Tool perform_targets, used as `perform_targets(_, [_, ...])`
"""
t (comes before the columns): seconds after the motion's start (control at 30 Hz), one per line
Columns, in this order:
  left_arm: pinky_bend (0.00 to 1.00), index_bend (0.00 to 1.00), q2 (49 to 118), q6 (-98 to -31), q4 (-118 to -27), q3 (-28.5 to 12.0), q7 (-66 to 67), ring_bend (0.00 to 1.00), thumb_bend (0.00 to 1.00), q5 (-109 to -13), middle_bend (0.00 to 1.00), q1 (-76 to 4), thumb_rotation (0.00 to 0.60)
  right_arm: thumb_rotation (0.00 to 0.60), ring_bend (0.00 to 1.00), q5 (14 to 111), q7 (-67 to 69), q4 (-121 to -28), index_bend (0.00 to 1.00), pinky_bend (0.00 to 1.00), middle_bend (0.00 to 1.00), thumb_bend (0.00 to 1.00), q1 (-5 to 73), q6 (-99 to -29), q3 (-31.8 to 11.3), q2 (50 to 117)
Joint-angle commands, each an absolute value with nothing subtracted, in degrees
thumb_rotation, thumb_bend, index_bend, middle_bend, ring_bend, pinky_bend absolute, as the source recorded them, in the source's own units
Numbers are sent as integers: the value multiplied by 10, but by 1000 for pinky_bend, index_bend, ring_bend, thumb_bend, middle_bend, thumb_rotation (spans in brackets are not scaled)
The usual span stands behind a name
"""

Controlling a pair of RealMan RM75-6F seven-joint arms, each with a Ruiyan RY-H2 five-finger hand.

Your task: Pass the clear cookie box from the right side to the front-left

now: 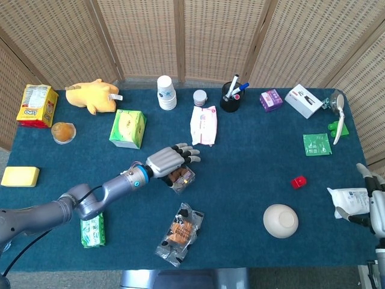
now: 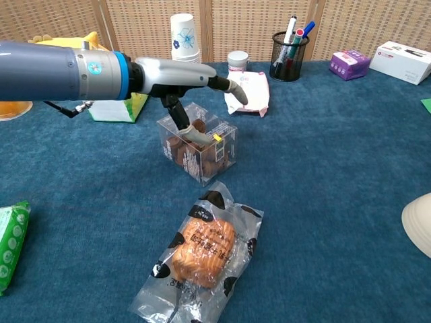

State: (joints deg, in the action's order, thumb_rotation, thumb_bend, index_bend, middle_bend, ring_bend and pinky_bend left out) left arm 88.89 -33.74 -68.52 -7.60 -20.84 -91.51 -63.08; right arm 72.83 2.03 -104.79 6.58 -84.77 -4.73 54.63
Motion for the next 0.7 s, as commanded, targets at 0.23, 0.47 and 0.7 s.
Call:
perform_targets(0.23, [49,192,886,-322,-687,-57,-196,41,303,-907,151,-648,488,600,150,736,29,-1045,70,211,181,58,59,-848,-54,547])
perform_targets(0.47, [215,267,858,-333,-712,-35,-192,137,302,-897,228,-634,490,600,150,743,30,-1049,69,212,181,58,55,-847,-58,546])
perform_targets(0.7, [299,278,825,-343,-742,-13,-200,161,302,-890,246,-615,488,600,150,750,31,-1057,68,211,181,56,52,-846,-61,543])
